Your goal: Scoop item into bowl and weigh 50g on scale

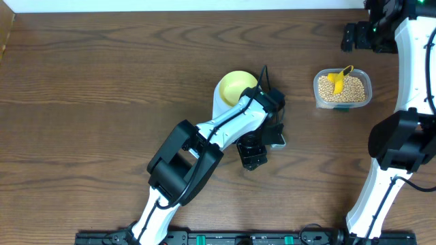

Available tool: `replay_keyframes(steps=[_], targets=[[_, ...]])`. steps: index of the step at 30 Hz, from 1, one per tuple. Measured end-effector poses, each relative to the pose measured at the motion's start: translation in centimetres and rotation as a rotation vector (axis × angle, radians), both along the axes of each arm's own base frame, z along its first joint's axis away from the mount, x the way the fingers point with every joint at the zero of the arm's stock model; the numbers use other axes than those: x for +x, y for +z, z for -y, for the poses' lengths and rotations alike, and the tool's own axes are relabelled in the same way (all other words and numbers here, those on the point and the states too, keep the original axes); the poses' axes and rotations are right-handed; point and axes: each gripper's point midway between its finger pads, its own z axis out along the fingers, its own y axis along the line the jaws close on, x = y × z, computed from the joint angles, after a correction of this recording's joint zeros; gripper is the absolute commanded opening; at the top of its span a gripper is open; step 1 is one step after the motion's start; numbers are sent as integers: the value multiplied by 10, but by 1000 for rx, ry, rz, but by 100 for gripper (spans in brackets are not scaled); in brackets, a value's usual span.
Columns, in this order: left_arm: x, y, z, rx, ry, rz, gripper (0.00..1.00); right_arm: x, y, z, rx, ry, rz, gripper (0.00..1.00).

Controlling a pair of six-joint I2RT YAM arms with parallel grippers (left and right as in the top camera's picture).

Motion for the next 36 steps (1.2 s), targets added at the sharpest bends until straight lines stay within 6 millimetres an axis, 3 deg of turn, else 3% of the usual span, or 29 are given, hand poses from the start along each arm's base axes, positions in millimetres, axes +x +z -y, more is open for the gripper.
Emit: replay_keyframes(steps=[14, 24, 36], targets=[[1, 3, -5, 23, 5, 8, 80, 0, 0, 0, 0, 0, 0, 99], [15, 28, -6, -19, 24, 79, 80, 0, 0, 0, 0, 0, 0, 99], [24, 27, -8, -30, 46, 92, 80, 0, 0, 0, 0, 0, 0, 99]])
